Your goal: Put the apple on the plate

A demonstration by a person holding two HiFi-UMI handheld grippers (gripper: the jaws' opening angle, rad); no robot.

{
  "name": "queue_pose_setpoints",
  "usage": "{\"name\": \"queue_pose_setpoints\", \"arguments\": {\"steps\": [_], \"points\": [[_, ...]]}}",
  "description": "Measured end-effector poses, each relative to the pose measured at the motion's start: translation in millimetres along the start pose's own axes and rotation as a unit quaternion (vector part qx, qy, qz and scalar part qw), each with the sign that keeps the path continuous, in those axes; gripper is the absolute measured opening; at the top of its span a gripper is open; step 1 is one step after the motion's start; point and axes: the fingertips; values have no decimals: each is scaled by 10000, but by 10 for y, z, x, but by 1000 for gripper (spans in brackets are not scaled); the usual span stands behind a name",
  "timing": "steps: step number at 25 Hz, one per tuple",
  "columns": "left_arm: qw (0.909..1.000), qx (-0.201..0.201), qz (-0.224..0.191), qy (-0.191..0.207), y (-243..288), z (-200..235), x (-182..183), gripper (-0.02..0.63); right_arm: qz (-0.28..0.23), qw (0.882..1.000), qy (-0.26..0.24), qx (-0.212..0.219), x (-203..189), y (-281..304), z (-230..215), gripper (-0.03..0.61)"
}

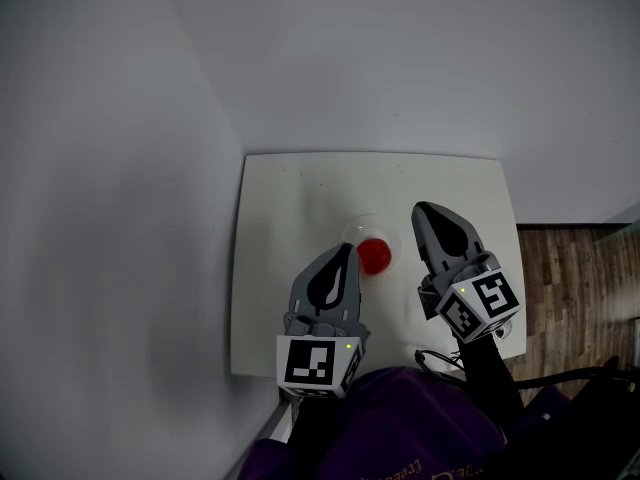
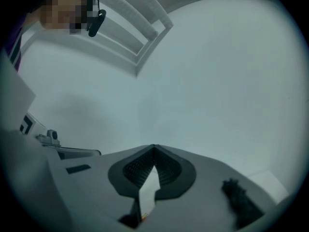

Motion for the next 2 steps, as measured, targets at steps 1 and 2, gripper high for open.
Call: {"name": "queue_pose_setpoints", "arguments": {"steps": [1, 2], "points": [[10000, 5, -5, 4, 6, 3, 6, 8, -5, 10000, 28, -13, -11, 4, -14, 9], [10000, 10, -12, 8, 12, 6, 12, 8, -12, 10000, 57, -28, -22, 8, -29, 9]]}}
Point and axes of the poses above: the fingertips, and each gripper's own axes: y forward along the fingers, z to its left, x out of its top, and after that the axes turned 1 degree about x, right-handed
